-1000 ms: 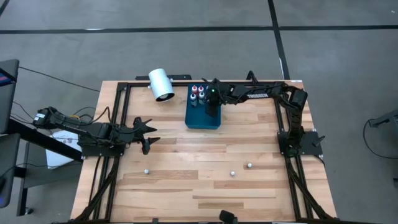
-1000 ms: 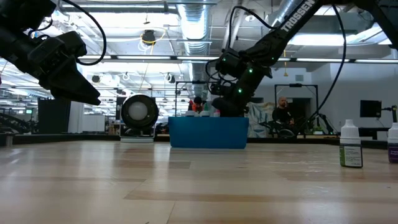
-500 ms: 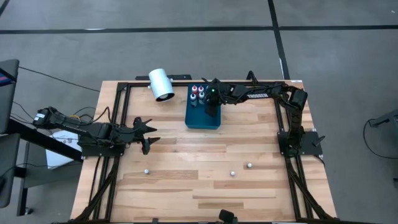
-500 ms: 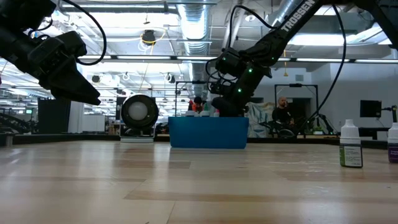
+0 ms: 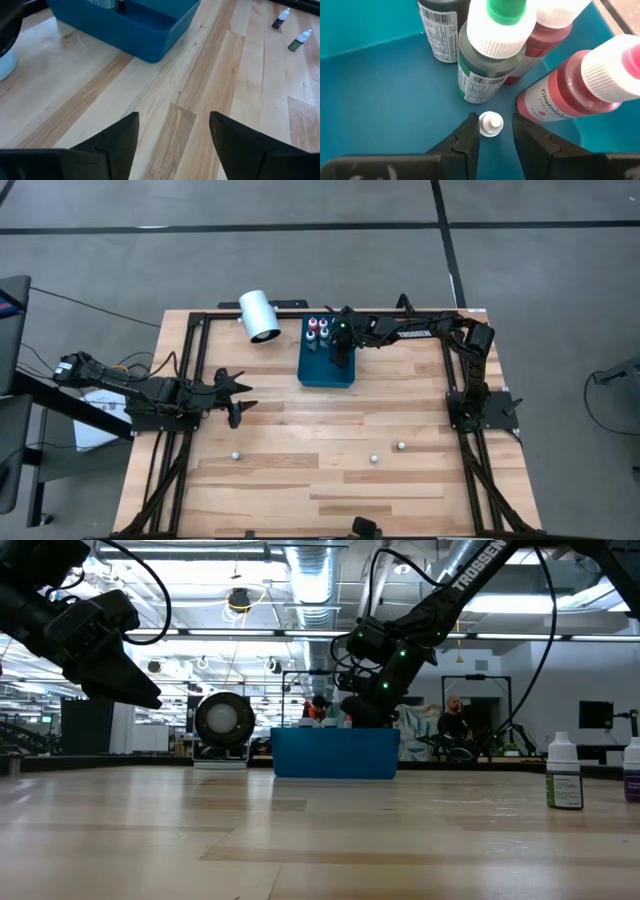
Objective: Pick & Place food coloring
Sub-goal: Put the small black food coloring bottle into the blue bin, then put the small violet food coloring bottle into the blue bin
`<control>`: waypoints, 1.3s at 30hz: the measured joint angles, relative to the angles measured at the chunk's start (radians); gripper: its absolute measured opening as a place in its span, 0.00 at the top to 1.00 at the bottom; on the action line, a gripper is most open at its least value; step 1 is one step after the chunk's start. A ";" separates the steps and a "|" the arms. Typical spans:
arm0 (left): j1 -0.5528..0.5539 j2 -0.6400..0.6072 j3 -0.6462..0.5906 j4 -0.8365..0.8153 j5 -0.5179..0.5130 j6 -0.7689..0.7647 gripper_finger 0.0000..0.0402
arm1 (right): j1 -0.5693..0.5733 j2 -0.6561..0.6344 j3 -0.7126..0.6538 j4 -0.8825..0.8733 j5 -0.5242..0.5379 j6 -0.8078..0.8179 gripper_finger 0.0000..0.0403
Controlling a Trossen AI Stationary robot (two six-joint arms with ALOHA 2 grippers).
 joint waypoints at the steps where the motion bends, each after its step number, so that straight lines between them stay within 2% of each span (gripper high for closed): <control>1: 0.000 0.000 0.000 0.000 0.000 0.000 0.42 | 0.000 0.000 0.000 0.000 0.004 0.000 0.73; 6: 0.000 0.000 0.000 0.000 0.000 0.000 0.42 | 0.000 -0.011 0.004 -0.009 0.058 0.051 0.75; 14: 0.000 0.000 0.000 0.001 -0.001 0.001 0.42 | 0.022 -0.079 0.088 -0.178 0.056 0.053 0.79; 19: 0.000 0.000 0.000 0.000 0.012 0.002 0.42 | 0.052 -0.190 0.101 -0.254 0.056 0.055 0.79; 25: 0.000 0.000 0.000 0.000 0.027 0.002 0.42 | 0.117 -0.341 0.099 -0.434 0.049 0.075 0.79; 32: 0.000 0.000 0.000 0.000 0.026 0.007 0.42 | 0.245 -0.492 0.002 -0.567 -0.002 0.108 0.79; 39: 0.000 0.000 0.000 0.000 0.044 0.053 0.42 | 0.396 -0.657 -0.170 -0.566 0.009 0.321 0.79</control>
